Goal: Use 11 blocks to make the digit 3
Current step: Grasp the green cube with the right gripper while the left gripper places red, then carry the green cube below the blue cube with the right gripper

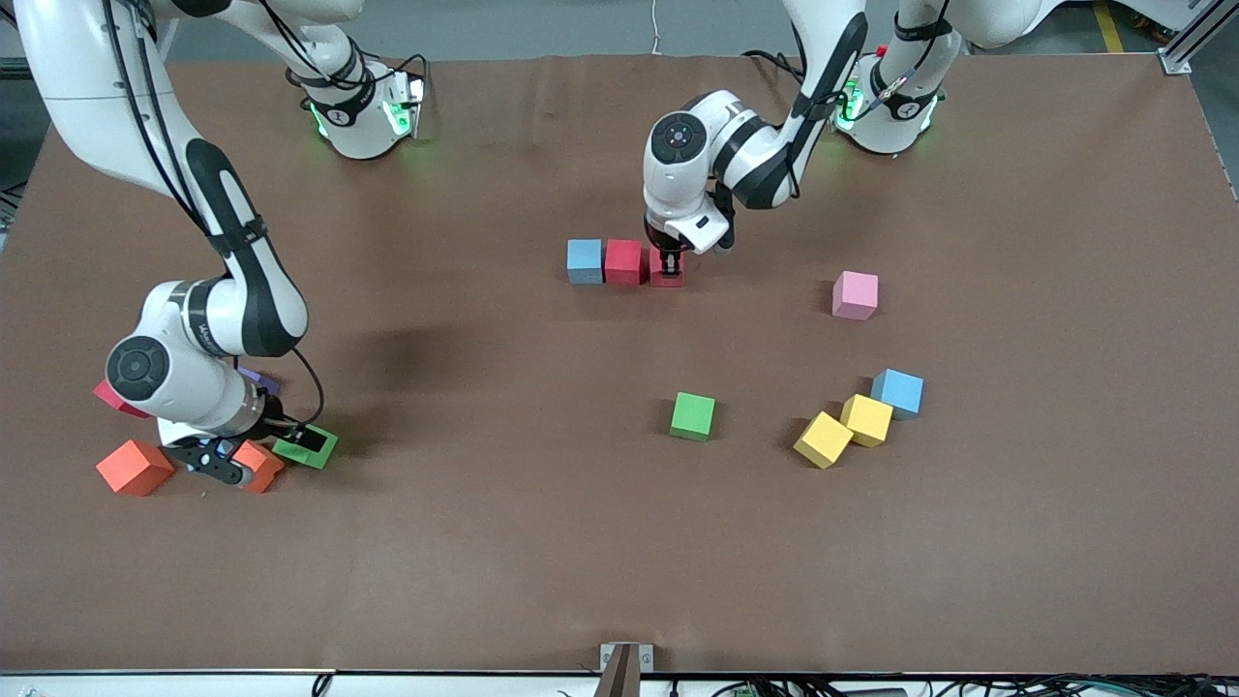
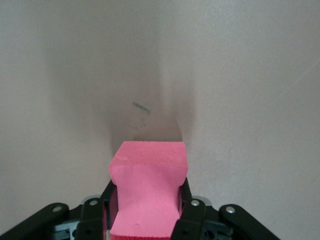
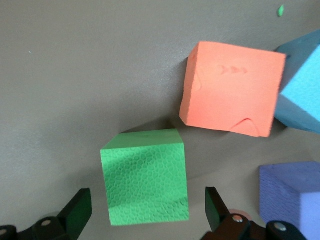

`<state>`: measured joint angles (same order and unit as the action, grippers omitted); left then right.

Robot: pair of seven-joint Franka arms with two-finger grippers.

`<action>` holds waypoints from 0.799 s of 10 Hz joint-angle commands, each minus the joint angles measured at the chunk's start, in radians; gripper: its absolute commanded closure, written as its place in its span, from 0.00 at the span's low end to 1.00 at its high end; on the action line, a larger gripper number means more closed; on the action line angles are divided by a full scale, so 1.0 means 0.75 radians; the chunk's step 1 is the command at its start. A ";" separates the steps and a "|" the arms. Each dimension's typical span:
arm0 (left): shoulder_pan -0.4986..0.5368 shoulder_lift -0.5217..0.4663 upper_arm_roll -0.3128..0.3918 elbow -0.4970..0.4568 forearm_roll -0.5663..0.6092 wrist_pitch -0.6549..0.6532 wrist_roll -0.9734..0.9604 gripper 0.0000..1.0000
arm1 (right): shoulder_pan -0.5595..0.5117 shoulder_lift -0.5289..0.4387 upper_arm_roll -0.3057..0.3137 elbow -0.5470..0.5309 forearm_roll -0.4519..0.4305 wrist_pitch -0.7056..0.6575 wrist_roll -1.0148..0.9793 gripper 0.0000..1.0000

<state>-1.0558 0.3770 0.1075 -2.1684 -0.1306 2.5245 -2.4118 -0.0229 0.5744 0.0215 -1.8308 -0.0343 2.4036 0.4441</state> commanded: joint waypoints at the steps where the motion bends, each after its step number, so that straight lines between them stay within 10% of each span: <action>1: -0.020 -0.022 0.010 -0.021 -0.008 0.049 -0.024 0.83 | -0.019 0.060 0.025 0.032 -0.028 0.019 -0.003 0.00; 4: -0.036 -0.006 0.010 -0.015 -0.008 0.056 -0.038 0.83 | -0.019 0.060 0.025 0.034 -0.026 0.019 0.001 0.09; 5: -0.040 0.006 0.010 -0.005 -0.008 0.056 -0.048 0.83 | -0.017 0.060 0.025 0.032 -0.028 0.017 -0.003 0.53; 6: -0.044 0.019 0.010 0.007 -0.008 0.058 -0.065 0.83 | -0.010 0.060 0.023 0.034 -0.030 0.017 -0.011 0.76; 8: -0.048 0.031 0.010 0.024 -0.008 0.058 -0.075 0.83 | -0.014 0.056 0.025 0.056 -0.030 -0.002 -0.062 0.98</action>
<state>-1.0795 0.3876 0.1074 -2.1666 -0.1306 2.5572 -2.4491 -0.0227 0.6159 0.0290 -1.8110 -0.0383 2.4186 0.4142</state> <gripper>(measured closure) 0.502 0.388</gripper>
